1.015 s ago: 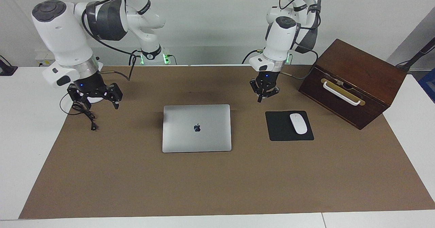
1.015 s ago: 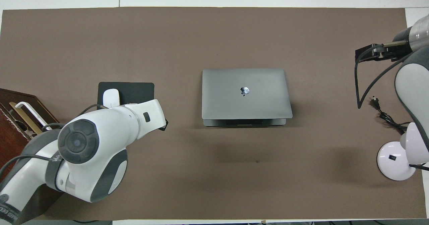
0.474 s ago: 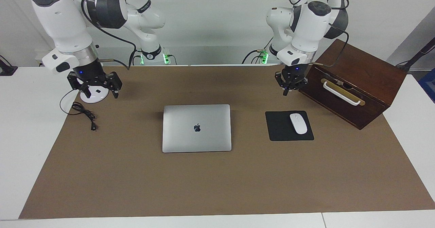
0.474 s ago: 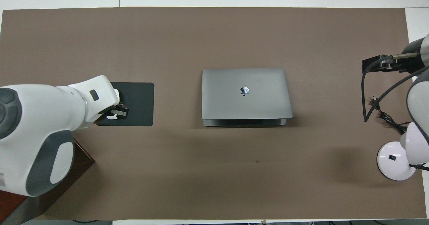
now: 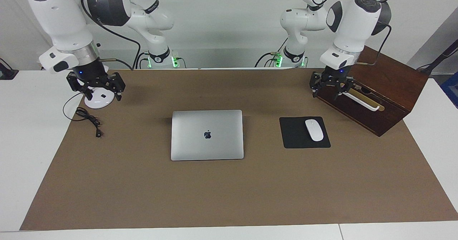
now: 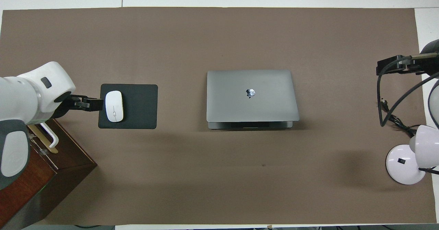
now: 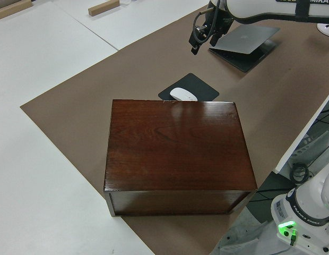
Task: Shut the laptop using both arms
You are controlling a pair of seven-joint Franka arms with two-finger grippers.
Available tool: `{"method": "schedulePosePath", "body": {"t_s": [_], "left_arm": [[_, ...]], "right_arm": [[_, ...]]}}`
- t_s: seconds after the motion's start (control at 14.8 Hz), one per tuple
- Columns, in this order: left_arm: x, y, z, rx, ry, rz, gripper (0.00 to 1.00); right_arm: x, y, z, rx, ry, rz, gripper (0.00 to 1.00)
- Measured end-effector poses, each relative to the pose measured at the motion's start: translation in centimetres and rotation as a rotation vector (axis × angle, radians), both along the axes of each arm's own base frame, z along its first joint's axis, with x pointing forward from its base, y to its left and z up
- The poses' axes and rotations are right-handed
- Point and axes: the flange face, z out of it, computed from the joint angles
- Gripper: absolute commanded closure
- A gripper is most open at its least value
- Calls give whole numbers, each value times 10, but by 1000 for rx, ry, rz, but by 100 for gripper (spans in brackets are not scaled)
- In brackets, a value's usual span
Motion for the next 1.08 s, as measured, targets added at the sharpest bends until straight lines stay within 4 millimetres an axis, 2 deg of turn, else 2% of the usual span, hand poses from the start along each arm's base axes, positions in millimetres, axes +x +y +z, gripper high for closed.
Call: {"method": "schedulePosePath", "body": {"t_s": [0.27, 0.47, 0.88, 1.08], "left_arm": [[7, 50, 11, -2, -21, 97, 0], [9, 71, 25, -2, -20, 138, 0], [24, 76, 80, 1, 74, 142, 0], [29, 78, 95, 17, 140, 139, 0]], "right_arm": [[-2, 0, 2, 0, 12, -1, 0], [-2, 0, 2, 0, 12, -1, 0], [-3, -6, 2, 0, 13, -12, 0], [-3, -6, 2, 0, 13, -12, 0]]}}
